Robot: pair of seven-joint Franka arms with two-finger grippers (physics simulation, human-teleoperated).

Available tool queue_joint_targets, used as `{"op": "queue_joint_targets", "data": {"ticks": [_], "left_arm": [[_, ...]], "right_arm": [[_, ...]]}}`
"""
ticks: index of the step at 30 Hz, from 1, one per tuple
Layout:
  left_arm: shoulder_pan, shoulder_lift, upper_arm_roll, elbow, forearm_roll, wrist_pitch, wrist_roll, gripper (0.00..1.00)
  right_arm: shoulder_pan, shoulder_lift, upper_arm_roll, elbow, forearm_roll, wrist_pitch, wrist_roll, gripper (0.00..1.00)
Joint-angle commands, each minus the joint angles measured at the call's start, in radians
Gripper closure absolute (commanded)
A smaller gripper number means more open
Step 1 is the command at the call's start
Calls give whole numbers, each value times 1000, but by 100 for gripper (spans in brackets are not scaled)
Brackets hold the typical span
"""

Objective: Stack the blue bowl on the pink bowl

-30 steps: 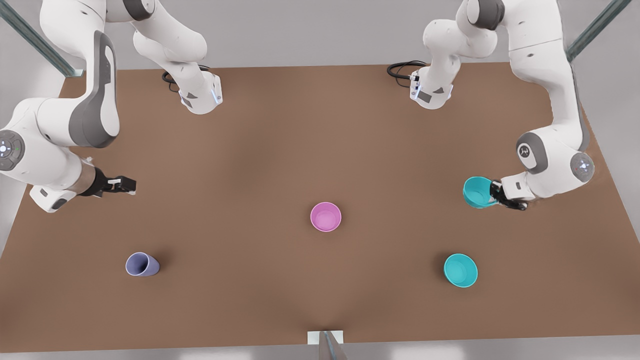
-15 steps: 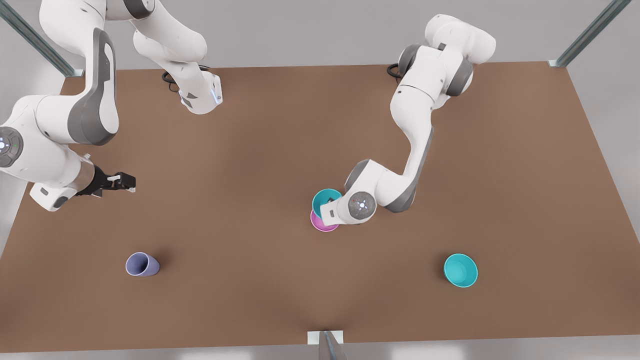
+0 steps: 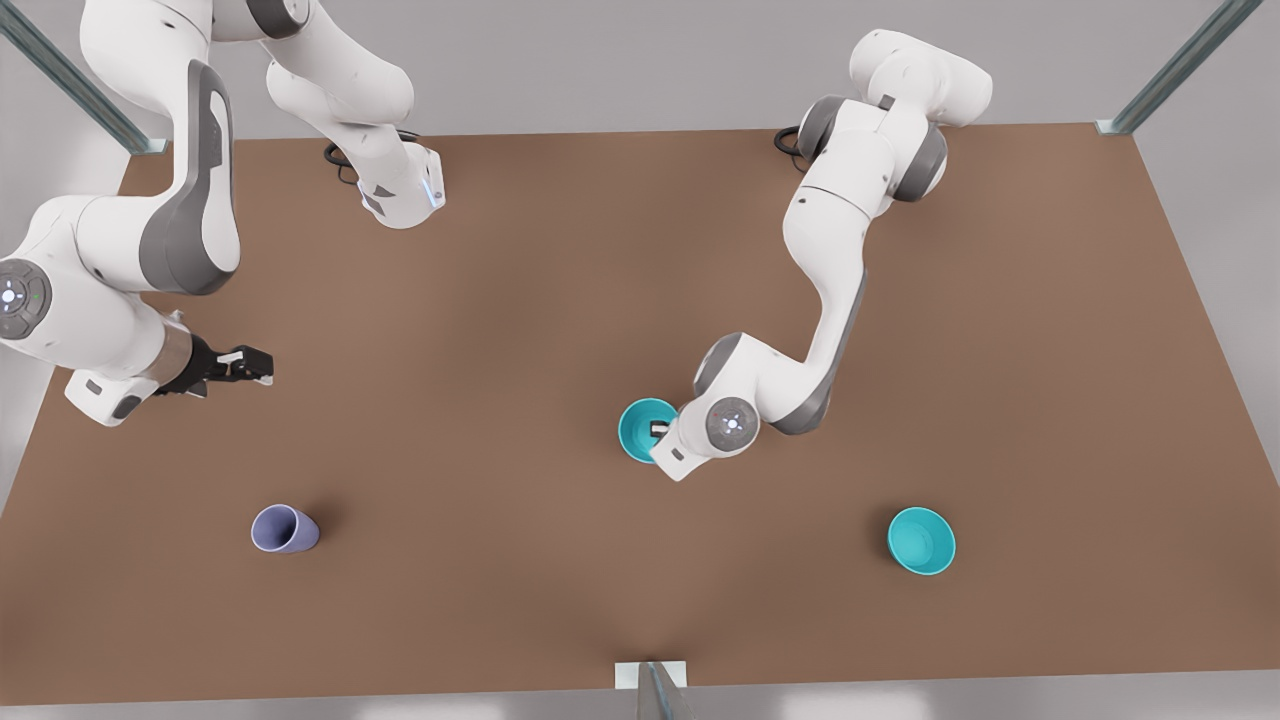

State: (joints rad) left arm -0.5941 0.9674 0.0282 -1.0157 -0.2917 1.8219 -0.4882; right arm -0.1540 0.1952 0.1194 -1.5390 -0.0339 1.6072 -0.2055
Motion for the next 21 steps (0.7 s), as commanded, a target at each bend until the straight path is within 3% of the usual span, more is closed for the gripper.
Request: {"op": "queue_joint_targets", "data": {"ticks": [1, 2, 3, 4, 8, 11, 15, 16, 18, 21], "left_arm": [[0, -1, -1, 0, -3, 7, -372, 79], [2, -1, -1, 0, -3, 7, -371, 79], [4, -1, -1, 0, -3, 7, -366, 43], [5, -1, -1, -1, -3, 7, -362, 0], [43, -15, -31, -12, 6, -61, -359, 0], [140, -222, -24, -7, 86, -443, -198, 0], [263, -460, -22, -3, 419, -800, 399, 0], [281, -528, -27, -14, 410, -791, 398, 0], [407, -681, -64, -179, 230, -622, 404, 0], [404, -684, -63, -161, 256, -635, 402, 0]], "right_arm": [[-1, 0, 0, 0, 0, 5, -25, 0], [-1, 0, 0, 0, 0, 5, -25, 0], [-2, 0, 0, 0, 0, 5, -25, 0], [-1, 0, 0, 0, 0, 5, -25, 0], [-1, 3, 0, 0, 0, 5, -25, 0], [-1, 0, 0, 0, 0, 5, -25, 0], [-1, -5, 0, 2, 2, 5, -25, 0], [-1, -7, 0, 2, 2, 5, -25, 0], [-2, -8, 0, 2, 2, 3, -25, 0], [-2, -7, 0, 2, 2, 5, -25, 0]]}}
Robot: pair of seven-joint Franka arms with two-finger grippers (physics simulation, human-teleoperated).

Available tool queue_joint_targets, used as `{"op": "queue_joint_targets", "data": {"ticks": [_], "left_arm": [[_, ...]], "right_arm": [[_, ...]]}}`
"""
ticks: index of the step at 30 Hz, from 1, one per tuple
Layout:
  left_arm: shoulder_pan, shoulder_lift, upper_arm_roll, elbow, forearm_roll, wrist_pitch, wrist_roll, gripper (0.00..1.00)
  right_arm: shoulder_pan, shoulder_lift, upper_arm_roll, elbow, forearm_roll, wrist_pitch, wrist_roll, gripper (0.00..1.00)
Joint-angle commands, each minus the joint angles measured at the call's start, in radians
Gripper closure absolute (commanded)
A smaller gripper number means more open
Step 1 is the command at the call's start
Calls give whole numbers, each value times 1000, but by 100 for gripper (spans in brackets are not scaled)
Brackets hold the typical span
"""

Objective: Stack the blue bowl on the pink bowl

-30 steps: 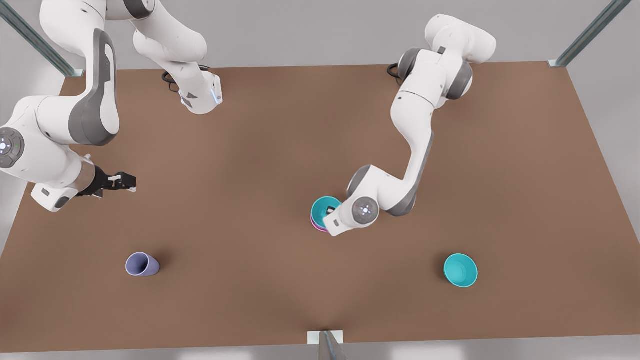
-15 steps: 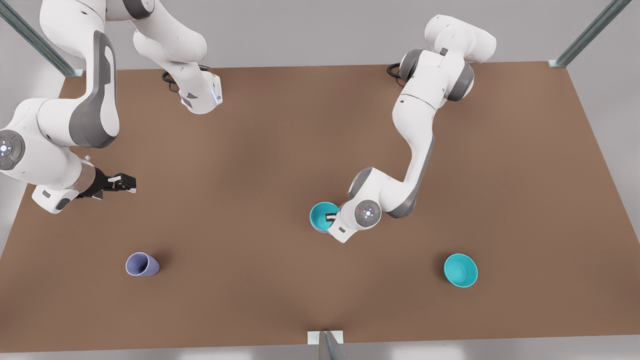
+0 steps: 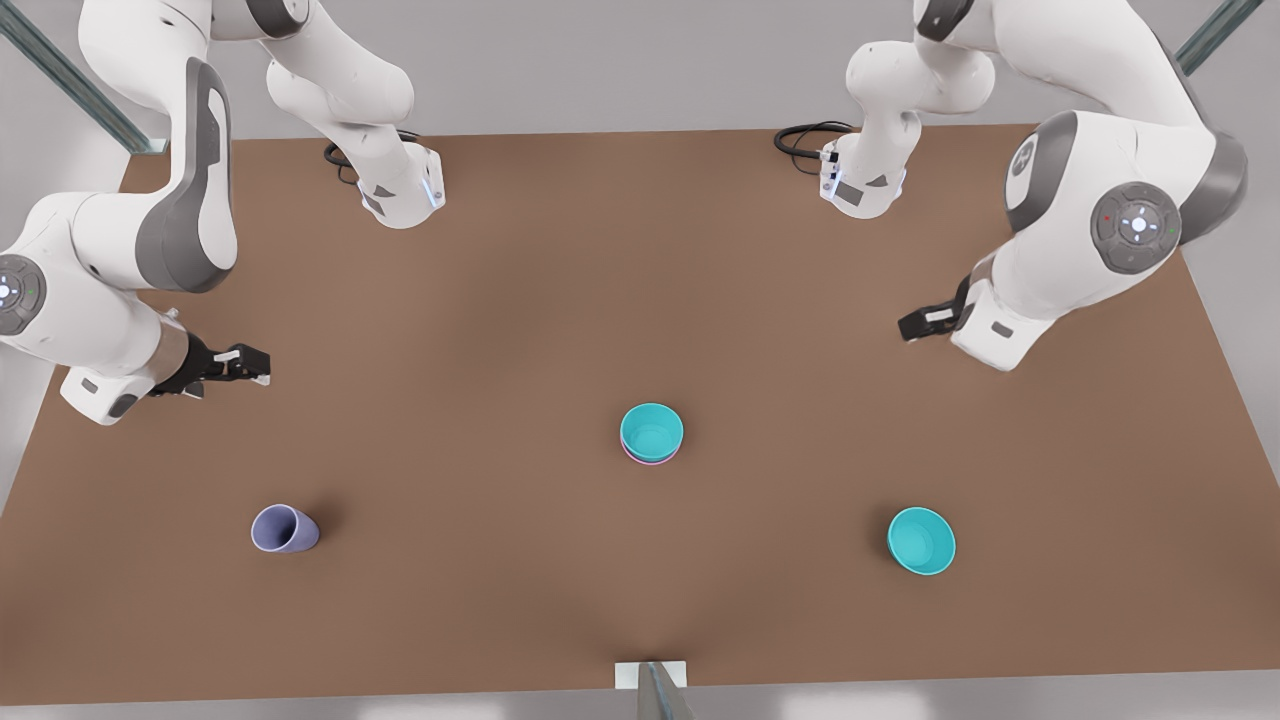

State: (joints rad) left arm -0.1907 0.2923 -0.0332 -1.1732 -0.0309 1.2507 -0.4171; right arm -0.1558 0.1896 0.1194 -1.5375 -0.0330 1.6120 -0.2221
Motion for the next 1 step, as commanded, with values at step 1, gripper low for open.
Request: {"op": "queue_joint_targets", "data": {"ticks": [1], "left_arm": [[0, -8, -2, -2, -4, -63, 331, 0]], "right_arm": [[1, -1, 0, 0, 1, 0, -8, 0]]}}
